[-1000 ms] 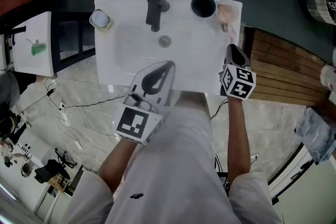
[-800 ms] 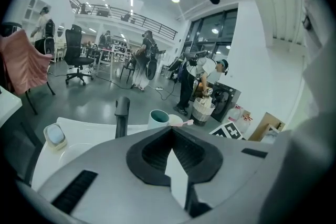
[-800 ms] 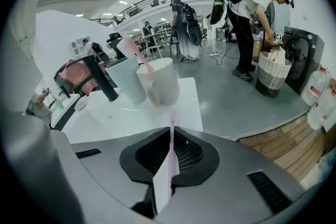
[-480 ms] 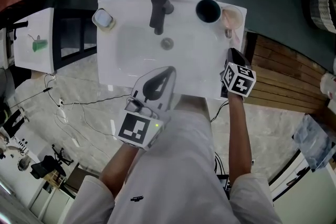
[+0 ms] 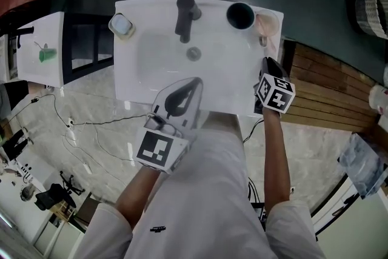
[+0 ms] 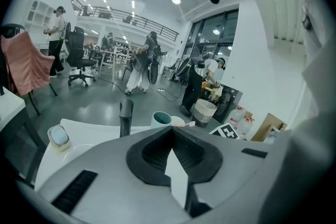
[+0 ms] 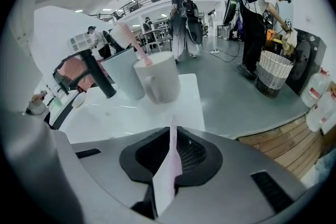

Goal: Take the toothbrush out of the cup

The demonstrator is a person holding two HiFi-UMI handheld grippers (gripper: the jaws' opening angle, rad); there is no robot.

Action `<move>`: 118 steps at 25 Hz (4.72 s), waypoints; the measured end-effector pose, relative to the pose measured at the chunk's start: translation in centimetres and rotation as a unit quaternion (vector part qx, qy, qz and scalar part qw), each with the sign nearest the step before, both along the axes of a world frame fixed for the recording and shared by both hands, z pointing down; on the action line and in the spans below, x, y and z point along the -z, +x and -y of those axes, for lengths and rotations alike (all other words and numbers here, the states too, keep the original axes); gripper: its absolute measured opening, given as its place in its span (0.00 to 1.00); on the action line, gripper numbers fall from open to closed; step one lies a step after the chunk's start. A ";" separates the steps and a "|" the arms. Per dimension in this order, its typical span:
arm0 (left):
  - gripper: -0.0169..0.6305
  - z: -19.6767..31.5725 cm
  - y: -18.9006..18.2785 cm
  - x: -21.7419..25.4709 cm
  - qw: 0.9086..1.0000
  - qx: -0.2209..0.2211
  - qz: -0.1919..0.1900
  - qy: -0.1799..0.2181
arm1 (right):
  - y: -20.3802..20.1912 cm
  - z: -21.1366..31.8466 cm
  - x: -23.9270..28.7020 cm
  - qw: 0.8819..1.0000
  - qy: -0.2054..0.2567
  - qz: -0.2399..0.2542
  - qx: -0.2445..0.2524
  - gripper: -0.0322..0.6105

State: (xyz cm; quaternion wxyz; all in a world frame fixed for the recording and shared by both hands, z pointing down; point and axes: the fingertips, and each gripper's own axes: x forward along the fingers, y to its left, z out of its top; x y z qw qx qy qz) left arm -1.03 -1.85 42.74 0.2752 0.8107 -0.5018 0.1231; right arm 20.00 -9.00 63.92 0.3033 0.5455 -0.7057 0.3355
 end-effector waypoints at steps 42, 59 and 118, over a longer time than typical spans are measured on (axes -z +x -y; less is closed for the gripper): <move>0.03 -1.2 -1.3 8.9 0.991 -0.019 -0.010 0.130 | -2.6 -7.9 26.3 0.964 0.264 0.024 0.026 0.06; 0.03 -1.1 -0.2 8.7 0.993 -0.016 -0.008 0.119 | -2.7 -5.4 25.3 0.962 0.266 0.019 0.052 0.06; 0.03 3.7 0.0 1.7 1.000 -0.010 -0.003 0.009 | -3.4 5.9 9.7 0.993 0.108 0.021 -0.038 0.08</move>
